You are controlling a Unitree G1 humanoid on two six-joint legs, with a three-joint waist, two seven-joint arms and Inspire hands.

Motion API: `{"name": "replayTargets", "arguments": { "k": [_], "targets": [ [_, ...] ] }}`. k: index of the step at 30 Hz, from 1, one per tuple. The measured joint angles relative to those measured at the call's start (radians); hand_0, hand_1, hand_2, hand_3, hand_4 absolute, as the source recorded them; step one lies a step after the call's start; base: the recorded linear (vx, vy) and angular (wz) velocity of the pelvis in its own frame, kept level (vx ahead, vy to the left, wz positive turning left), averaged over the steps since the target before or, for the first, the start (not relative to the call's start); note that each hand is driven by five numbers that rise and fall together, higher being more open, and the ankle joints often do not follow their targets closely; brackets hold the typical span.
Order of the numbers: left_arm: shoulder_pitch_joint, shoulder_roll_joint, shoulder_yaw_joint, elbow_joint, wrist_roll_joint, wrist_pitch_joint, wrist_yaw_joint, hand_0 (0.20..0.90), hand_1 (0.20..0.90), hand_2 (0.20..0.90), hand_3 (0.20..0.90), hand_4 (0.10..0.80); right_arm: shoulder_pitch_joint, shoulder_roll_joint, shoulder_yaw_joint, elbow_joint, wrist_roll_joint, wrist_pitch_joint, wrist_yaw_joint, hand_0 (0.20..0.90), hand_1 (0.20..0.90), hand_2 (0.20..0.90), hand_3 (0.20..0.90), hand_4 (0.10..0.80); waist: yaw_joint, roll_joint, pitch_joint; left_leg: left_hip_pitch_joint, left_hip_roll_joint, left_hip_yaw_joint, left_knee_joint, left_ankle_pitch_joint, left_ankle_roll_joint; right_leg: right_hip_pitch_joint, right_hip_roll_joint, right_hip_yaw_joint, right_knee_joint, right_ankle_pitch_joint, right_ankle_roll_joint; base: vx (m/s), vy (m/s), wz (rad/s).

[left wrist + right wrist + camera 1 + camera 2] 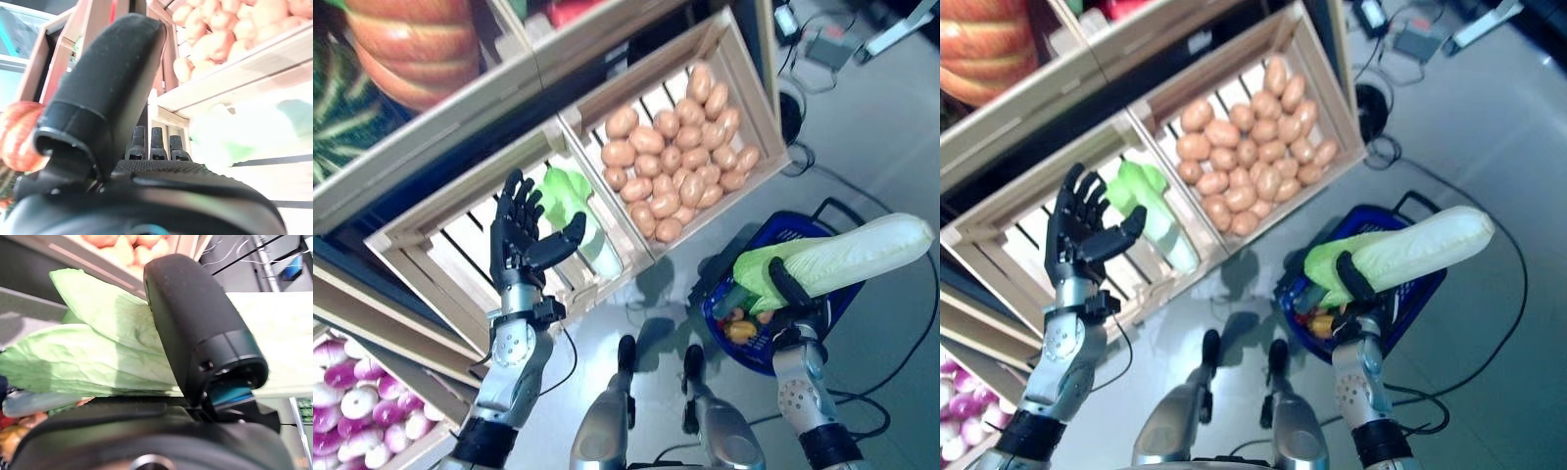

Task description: Put vegetables into the basket

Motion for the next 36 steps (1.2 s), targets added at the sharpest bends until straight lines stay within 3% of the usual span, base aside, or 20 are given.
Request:
{"name": "replayTargets", "arguments": {
  "k": [2,5,9,12,18,26,36],
  "targets": [
    [-0.029,0.000,-0.020,0.017,0.000,0.000,0.001,0.900,0.900,0.900,0.900,0.800,-0.028,0.000,-0.001,0.028,0.002,-0.001,-0.003,0.300,0.300,0.300,0.300,0.400,0.006,0.000,0.009,-0.042,0.000,0.000,0.032,-0.002,-0.002,-0.045,-0.001,-0.002,0.046,-0.014,-0.005,-0.133,0.054,0.06],
    [-0.063,-0.001,-0.066,0.049,0.000,-0.021,0.008,0.900,0.900,0.900,0.900,0.800,-0.099,0.002,-0.006,0.114,0.055,-0.008,-0.003,0.300,0.300,0.300,0.300,0.400,0.021,-0.001,0.022,-0.111,-0.004,-0.001,0.171,-0.070,0.006,-0.143,-0.023,0.001,0.243,-0.100,-0.007,-0.104,0.092,-0.02],
    [-0.096,-0.006,-0.072,0.065,0.000,-0.049,0.018,0.900,0.900,0.900,0.900,0.800,-0.161,-0.004,-0.077,0.196,0.160,-0.024,-0.003,0.300,0.300,0.300,0.300,0.400,0.031,-0.004,0.024,-0.200,-0.044,-0.002,0.299,-0.112,0.014,-0.276,-0.085,0.014,0.475,-0.206,-0.002,-0.072,0.063,0.16],
    [-0.122,-0.007,-0.070,0.064,0.000,-0.060,0.042,0.900,0.900,0.900,0.900,0.800,-0.205,-0.015,-0.105,0.246,0.238,-0.027,-0.001,0.300,0.300,0.300,0.300,0.400,0.048,-0.004,0.024,-0.293,-0.063,0.003,0.398,-0.138,0.024,-0.374,-0.112,0.030,0.583,-0.235,-0.002,-0.054,0.055,0.04],
    [-0.152,-0.046,-0.075,0.065,0.000,-0.060,0.067,0.900,0.900,0.900,0.900,0.800,-0.272,-0.005,-0.102,0.285,0.269,-0.027,-0.003,0.300,0.300,0.300,0.300,0.400,0.047,-0.001,0.027,-0.435,-0.075,0.003,0.545,-0.166,0.036,-0.502,-0.138,0.039,0.715,-0.256,-0.003,-0.022,0.060,0.07],
    [-0.209,-0.045,-0.083,0.071,0.000,-0.060,0.066,0.900,0.900,0.900,0.900,0.800,-0.407,-0.024,-0.110,0.432,0.265,-0.016,-0.042,0.300,0.300,0.300,0.300,0.400,0.052,0.000,0.027,-0.532,-0.077,0.007,0.662,-0.185,0.044,-0.592,-0.147,0.061,0.809,-0.260,-0.001,0.033,0.036,-0.02],
    [-0.209,-0.038,-0.095,0.096,-0.013,-0.059,0.044,0.900,0.900,0.900,0.900,0.800,-0.473,-0.091,-0.186,0.631,0.375,0.098,-0.060,0.300,0.300,0.300,0.300,0.400,0.063,0.002,0.027,-0.591,-0.079,-0.001,0.690,-0.184,0.043,-0.648,-0.142,0.064,0.835,-0.260,-0.002,0.059,-0.032,0.00]
  ]
}}
